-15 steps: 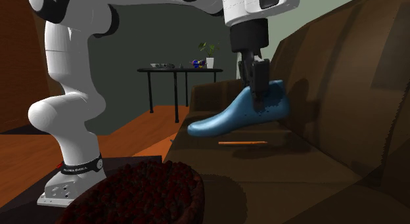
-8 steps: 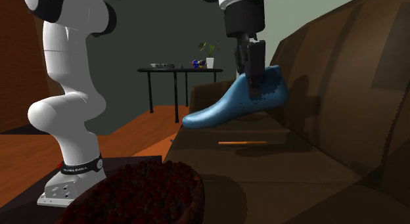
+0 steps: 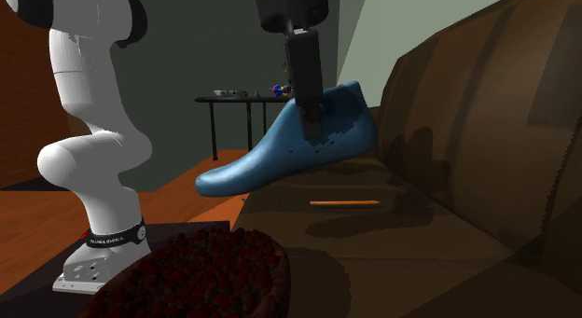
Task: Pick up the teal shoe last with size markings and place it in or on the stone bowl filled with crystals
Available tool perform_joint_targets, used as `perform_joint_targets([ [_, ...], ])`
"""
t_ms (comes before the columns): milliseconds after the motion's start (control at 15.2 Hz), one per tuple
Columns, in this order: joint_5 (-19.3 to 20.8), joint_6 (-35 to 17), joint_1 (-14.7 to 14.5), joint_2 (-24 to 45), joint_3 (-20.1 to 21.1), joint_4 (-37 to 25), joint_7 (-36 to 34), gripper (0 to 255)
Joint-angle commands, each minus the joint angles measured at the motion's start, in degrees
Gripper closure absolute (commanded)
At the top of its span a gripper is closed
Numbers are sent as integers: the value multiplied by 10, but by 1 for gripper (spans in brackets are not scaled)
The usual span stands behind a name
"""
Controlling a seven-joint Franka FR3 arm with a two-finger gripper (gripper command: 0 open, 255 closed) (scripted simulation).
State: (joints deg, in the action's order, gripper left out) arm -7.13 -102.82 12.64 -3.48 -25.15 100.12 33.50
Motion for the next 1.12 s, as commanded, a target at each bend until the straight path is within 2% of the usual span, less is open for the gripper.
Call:
perform_joint_targets([
  [0, 3, 3, 11, -10, -12, 8, 23, 255],
  [462, 11, 25, 47, -32, -57, 17, 101, 255],
  [1056, 11, -44, 48, -37, -57, 90, 108, 255],
])
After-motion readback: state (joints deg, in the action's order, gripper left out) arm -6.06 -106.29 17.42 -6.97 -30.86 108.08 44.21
